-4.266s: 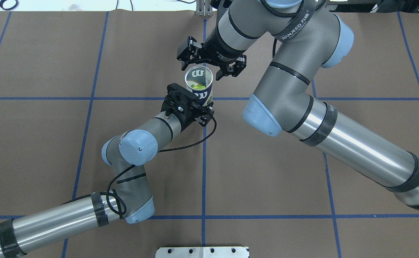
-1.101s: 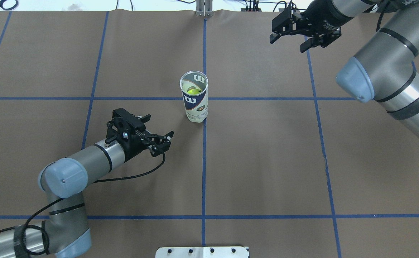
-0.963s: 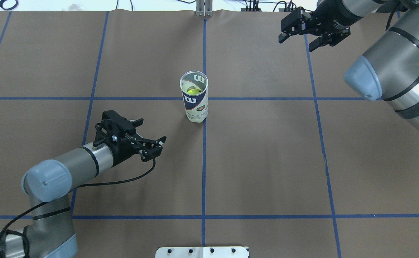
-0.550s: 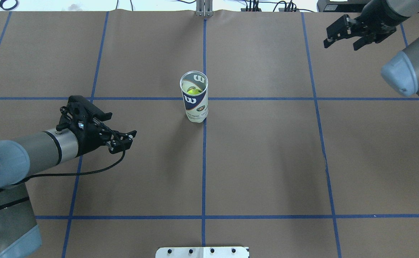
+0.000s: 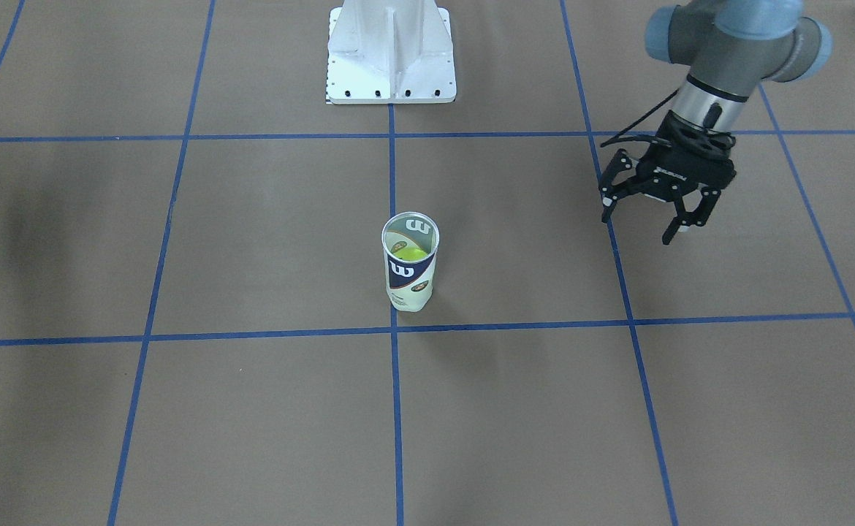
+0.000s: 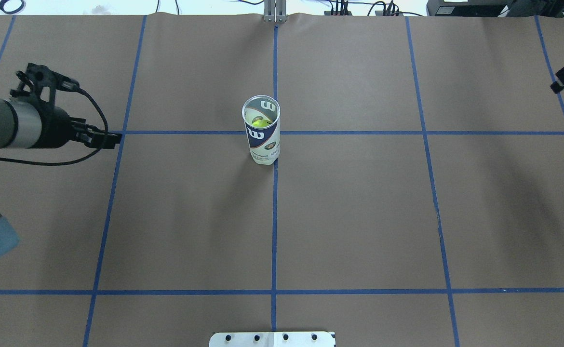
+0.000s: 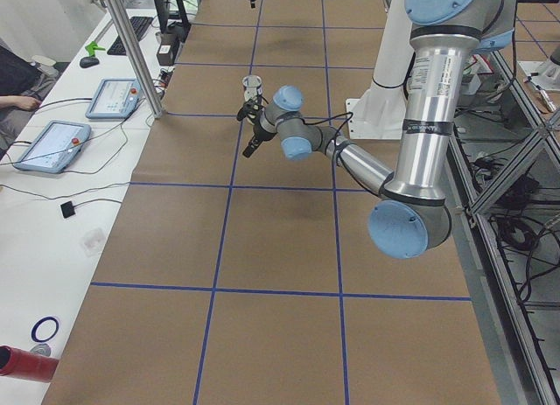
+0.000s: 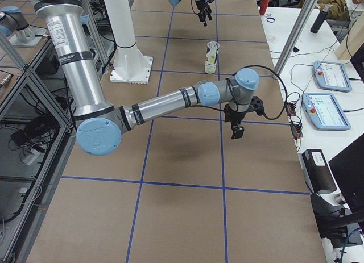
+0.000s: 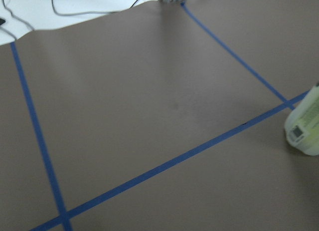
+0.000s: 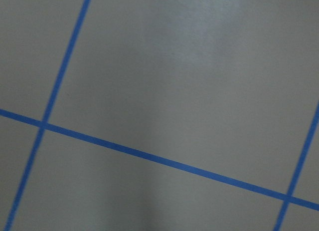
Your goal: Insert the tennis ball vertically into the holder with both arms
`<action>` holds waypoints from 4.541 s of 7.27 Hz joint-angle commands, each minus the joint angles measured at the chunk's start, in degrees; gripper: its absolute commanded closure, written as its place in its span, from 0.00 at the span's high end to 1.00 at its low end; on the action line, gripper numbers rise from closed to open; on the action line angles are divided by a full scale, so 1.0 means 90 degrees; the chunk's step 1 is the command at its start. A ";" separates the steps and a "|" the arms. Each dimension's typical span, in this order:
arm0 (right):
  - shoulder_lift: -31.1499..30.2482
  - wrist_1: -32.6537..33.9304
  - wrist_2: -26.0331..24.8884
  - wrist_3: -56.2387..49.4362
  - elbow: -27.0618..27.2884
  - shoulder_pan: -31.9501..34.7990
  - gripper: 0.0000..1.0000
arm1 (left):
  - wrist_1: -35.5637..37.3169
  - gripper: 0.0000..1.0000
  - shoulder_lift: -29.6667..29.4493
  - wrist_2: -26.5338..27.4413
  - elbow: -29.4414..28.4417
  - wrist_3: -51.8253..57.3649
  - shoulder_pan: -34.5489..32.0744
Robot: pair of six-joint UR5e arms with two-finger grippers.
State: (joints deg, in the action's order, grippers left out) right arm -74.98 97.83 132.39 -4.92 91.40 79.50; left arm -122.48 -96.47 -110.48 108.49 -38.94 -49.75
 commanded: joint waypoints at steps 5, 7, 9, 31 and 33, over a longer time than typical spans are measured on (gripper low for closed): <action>-0.0848 -0.0136 -0.0091 -0.0587 -0.0459 0.0454 0.99 | 0.1741 0.99 -0.0022 -0.2054 -0.1448 0.2489 -0.3010; -0.0858 -0.0137 -0.0072 -0.0499 -0.0361 0.0639 0.99 | 0.2669 0.99 -0.0179 -0.2656 -0.1429 0.3410 -0.3659; -0.0877 -0.0137 -0.0052 -0.0285 -0.0148 0.0688 0.99 | 0.3381 0.99 -0.0102 -0.2695 -0.1517 0.4335 -0.3945; -0.1716 -0.0137 0.0534 0.0449 0.0497 0.1313 0.99 | 0.4107 0.99 0.0397 -0.2675 -0.1683 0.4385 -0.4228; -0.1708 -0.0128 0.0534 0.0468 0.0577 0.1313 0.99 | 0.4107 0.99 0.0387 -0.2675 -0.1683 0.4385 -0.4219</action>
State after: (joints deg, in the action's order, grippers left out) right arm -90.27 96.61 137.19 -0.81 96.19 91.31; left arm -85.52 -92.95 -134.52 93.33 0.53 -87.79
